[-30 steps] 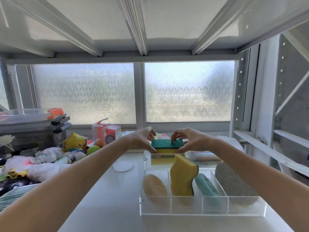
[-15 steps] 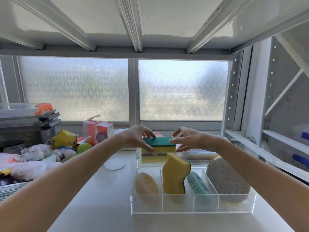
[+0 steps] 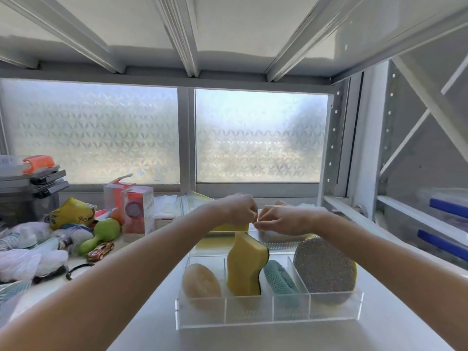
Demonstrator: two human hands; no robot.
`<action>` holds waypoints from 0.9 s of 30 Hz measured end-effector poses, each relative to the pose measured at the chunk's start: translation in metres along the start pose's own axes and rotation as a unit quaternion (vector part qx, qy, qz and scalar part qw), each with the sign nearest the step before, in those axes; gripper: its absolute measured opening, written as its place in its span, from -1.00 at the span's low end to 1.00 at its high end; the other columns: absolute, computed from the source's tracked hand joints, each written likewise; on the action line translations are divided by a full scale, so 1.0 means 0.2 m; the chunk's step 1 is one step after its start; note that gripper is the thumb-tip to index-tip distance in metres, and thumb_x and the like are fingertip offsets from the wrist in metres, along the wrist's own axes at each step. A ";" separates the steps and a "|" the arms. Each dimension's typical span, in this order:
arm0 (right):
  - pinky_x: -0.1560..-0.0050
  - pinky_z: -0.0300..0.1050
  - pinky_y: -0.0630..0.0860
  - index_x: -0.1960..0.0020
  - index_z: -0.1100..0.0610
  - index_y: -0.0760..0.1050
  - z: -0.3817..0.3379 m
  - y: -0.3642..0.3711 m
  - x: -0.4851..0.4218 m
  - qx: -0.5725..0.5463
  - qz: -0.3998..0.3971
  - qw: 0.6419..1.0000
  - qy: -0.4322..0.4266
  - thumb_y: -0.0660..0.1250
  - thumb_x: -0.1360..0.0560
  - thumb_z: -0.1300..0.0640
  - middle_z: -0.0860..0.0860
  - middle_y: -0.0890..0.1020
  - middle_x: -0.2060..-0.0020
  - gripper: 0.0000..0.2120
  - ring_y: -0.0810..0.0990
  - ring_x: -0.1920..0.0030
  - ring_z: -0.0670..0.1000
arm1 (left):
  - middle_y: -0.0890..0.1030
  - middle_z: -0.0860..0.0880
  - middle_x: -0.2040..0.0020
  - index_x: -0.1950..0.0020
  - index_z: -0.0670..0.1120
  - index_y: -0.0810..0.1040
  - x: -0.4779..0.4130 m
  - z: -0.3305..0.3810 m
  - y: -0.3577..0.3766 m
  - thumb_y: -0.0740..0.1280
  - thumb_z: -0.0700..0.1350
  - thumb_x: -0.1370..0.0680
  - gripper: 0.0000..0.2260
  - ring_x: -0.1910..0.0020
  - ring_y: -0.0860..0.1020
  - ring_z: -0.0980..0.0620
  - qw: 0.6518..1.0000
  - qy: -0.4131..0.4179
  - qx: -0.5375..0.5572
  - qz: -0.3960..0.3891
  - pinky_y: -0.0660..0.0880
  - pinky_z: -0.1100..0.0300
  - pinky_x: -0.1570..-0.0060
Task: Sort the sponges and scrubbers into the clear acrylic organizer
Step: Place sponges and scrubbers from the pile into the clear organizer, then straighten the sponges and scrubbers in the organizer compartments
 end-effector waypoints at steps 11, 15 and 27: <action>-0.42 0.12 0.04 -0.23 -0.08 0.53 0.03 0.04 0.03 0.036 0.009 0.999 -0.001 -0.09 -0.59 -0.23 -0.17 0.41 -0.34 -0.50 0.21 -0.28 -0.10 | 0.53 0.04 -0.22 0.06 0.18 0.58 -0.05 -0.09 0.16 0.06 0.03 -0.55 -0.71 -0.35 0.27 0.04 0.988 -0.003 -0.132 -0.076 0.20 -0.08 -0.35; -0.41 0.12 0.11 -0.25 -0.04 0.52 0.00 0.05 0.04 0.060 0.011 0.998 -0.002 -0.09 -0.60 -0.20 -0.13 0.43 -0.34 -0.50 0.25 -0.33 -0.03 | 0.51 0.01 -0.26 -0.06 0.14 0.59 0.02 -0.07 0.13 0.08 0.07 -0.55 -0.71 -0.39 0.30 -0.02 0.994 0.002 -0.079 -0.073 0.23 -0.09 -0.38; 0.11 -0.10 0.55 0.02 0.08 0.48 -0.29 -0.12 0.41 -0.155 0.157 0.975 -0.030 0.31 -0.39 -0.29 -0.03 0.62 0.12 -0.56 0.61 0.12 -0.03 | 0.64 -0.02 0.05 -0.04 -0.11 0.63 0.79 -0.19 -0.10 0.38 0.17 -0.45 -0.62 0.04 0.59 0.01 0.993 -0.113 -0.013 -0.018 0.56 0.13 0.01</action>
Point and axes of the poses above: each hand's wrist, its own x-axis away from the middle knuckle, its own y-axis out of the palm, z = x × y, the point moved 10 cm from there along -x, towards the middle knuckle
